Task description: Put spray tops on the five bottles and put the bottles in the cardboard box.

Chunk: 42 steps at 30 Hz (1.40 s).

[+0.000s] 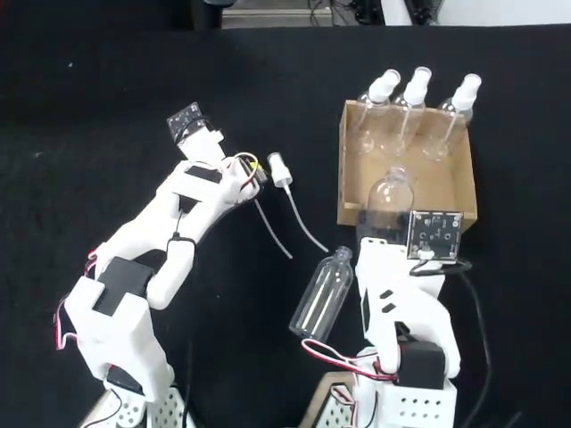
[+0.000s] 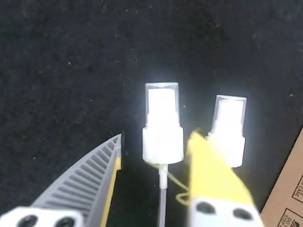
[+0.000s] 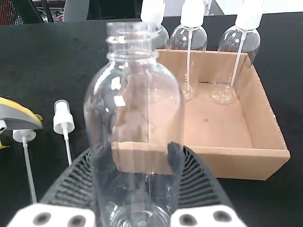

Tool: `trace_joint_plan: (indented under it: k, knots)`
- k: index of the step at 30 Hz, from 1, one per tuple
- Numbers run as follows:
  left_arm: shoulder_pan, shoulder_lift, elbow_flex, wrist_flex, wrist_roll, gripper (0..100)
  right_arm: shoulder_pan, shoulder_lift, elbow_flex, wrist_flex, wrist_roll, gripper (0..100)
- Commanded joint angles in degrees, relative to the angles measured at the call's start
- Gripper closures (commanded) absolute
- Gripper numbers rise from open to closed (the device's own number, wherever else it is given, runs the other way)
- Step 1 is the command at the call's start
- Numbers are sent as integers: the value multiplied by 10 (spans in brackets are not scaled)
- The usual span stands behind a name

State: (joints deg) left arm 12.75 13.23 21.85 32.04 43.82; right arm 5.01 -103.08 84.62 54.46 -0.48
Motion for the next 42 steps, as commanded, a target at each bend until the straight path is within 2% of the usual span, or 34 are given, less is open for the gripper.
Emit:
trace_joint_plan:
  k: [1, 4, 8, 10, 13, 17, 23, 27, 32, 38, 42]
  knots:
    - [-16, -15, -16, 0, 2, 897, 12, -44, -1, 0, 0, 984]
    - [-16, -15, -16, 2, 2, 960, 12, -44, -1, 0, 0, 984]
    - [-19, -20, -10, 9, 1, 964, 12, -44, 0, 0, 0, 984]
    - [-33, -25, -17, 43, 1, 964, 12, -44, 0, 0, 0, 984]
    - [-64, -56, -64, 143, -16, 964, 12, -44, 0, 0, 0, 984]
    - [-92, -74, -116, 226, -121, 963, 12, -44, 4, -1, 0, 984]
    - [-152, -74, -115, 347, -396, 963, 12, -44, 3, -1, 0, 984]
    - [-170, -74, -115, 411, -526, 963, 12, -44, 3, -1, 0, 984]
    - [-182, -74, -119, 414, -586, 938, 12, -44, 4, -1, 0, 984]
    - [-182, -53, -98, 423, -646, 712, 12, -44, 4, -1, 0, 984]
    - [-179, -28, -109, 420, -704, 741, 12, -44, 4, -1, 0, 984]
